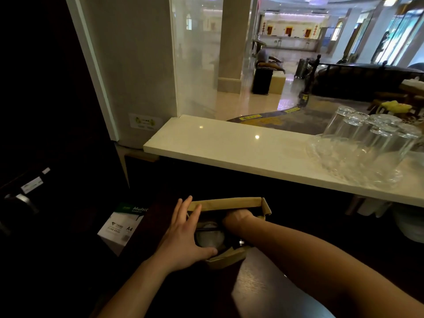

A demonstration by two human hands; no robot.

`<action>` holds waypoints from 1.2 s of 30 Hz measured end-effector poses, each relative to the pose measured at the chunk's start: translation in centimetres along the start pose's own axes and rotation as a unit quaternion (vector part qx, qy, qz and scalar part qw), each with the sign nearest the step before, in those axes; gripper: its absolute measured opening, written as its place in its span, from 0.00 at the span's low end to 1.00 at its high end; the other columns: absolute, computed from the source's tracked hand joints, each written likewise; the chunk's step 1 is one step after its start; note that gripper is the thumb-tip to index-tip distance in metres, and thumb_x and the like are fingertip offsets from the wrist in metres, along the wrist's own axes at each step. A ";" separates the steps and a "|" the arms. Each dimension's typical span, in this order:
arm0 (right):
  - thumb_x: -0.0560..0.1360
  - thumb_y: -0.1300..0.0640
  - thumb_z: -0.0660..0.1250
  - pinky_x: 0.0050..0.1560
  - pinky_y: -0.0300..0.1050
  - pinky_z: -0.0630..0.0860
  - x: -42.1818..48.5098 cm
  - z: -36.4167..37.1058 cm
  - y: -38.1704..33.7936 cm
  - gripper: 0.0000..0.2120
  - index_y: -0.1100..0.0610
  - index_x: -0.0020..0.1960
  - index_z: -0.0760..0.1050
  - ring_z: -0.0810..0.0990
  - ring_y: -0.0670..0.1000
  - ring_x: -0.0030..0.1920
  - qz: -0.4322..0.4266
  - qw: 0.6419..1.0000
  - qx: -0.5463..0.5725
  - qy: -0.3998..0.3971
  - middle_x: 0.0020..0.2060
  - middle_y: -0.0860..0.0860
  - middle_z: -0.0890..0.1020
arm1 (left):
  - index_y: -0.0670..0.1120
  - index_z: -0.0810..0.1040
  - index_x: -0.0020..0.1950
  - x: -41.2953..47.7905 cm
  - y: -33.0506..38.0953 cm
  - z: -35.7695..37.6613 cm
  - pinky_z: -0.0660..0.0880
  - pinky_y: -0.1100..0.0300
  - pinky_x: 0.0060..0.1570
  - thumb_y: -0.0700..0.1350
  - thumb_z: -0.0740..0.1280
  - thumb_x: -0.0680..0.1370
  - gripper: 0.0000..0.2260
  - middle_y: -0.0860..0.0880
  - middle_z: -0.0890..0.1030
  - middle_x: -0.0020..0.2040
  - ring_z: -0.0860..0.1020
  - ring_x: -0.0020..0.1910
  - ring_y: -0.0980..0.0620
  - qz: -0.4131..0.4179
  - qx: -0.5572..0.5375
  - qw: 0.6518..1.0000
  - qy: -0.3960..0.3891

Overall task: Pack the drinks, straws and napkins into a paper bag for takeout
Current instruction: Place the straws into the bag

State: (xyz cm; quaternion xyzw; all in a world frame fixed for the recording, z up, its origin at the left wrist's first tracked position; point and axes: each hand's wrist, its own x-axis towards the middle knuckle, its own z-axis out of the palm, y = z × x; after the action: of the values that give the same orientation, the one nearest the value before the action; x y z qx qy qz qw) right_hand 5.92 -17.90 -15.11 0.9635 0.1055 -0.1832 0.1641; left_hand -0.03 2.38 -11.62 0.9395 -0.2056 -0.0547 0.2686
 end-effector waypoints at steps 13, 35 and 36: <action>0.78 0.61 0.63 0.68 0.60 0.68 -1.1 -0.7 0.3 0.17 0.58 0.67 0.72 0.71 0.62 0.68 -0.003 0.997 0.071 0.037 0.67 0.59 0.74 | 0.57 0.44 0.79 0.3 0.0 -0.2 0.56 0.43 0.72 0.73 0.67 0.60 0.55 0.64 0.30 0.75 0.26 0.71 0.62 -0.009 0.000 1.000 -0.005; 0.72 0.49 0.74 0.45 0.38 0.74 -6.3 -3.0 1.1 0.17 0.52 0.59 0.79 0.80 0.47 0.47 -0.094 0.909 0.401 0.068 0.48 0.48 0.82 | 0.55 0.45 0.79 0.2 0.4 -0.6 0.57 0.42 0.72 0.71 0.70 0.63 0.54 0.61 0.30 0.76 0.27 0.73 0.58 -0.013 0.013 1.000 -0.012; 0.73 0.49 0.73 0.46 0.37 0.75 -7.1 -3.3 1.3 0.16 0.52 0.59 0.79 0.81 0.46 0.47 -0.098 0.903 0.410 0.082 0.49 0.48 0.83 | 0.55 0.45 0.79 0.2 0.4 -0.6 0.57 0.42 0.72 0.71 0.69 0.63 0.54 0.61 0.30 0.76 0.27 0.73 0.58 -0.014 0.013 1.000 -0.013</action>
State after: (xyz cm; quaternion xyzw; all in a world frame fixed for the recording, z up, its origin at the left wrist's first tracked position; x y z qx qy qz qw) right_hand 0.86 -18.89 -9.07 0.9420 0.1282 -0.1462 -0.2735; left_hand 0.15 2.24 -10.88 0.9447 -0.1970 -0.0679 0.2531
